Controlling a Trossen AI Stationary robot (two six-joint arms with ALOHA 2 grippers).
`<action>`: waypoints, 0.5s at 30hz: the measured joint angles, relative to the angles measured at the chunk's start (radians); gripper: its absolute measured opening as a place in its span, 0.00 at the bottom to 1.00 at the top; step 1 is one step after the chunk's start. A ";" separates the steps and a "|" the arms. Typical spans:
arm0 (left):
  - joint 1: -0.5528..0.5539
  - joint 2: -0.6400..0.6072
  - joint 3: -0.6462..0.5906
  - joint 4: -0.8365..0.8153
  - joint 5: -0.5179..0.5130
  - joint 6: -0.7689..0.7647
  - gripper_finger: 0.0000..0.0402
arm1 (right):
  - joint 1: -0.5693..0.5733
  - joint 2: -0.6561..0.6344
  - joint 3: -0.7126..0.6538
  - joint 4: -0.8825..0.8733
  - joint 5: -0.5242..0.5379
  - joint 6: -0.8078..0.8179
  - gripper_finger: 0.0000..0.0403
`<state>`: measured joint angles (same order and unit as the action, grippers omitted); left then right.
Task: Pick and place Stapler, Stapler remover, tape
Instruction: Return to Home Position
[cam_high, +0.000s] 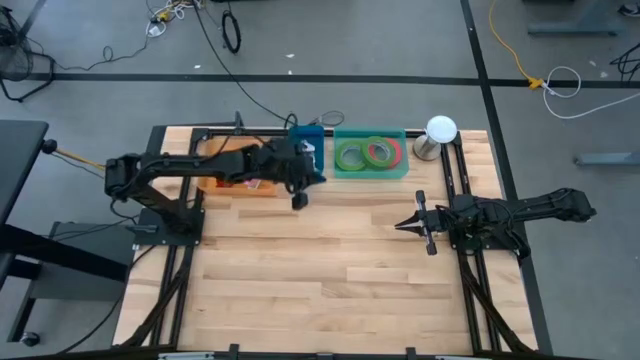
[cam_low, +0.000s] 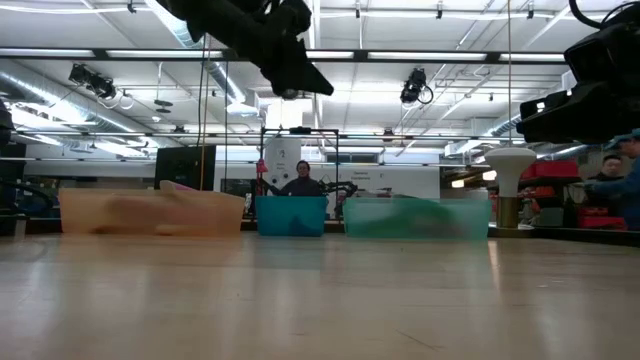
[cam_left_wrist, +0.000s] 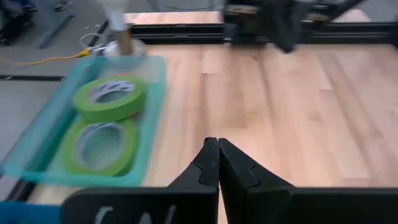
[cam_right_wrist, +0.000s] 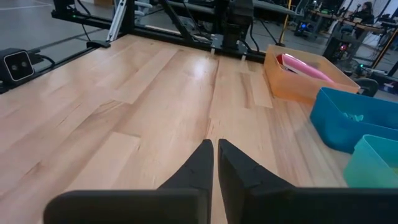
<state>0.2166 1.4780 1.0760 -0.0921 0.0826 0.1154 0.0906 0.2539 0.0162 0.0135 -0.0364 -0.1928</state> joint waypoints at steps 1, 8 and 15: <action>-0.017 0.000 0.000 0.000 0.000 0.000 0.00 | 0.000 0.000 0.000 0.000 0.000 0.000 0.06; -0.124 0.000 0.000 -0.002 0.001 -0.032 0.00 | 0.000 0.000 0.000 0.000 0.000 0.000 0.06; -0.203 0.000 0.000 -0.002 0.001 -0.033 0.00 | 0.000 0.000 0.000 0.000 0.000 0.000 0.06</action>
<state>0.0139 1.4780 1.0760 -0.0944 0.0834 0.0820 0.0906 0.2539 0.0162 0.0135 -0.0368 -0.1928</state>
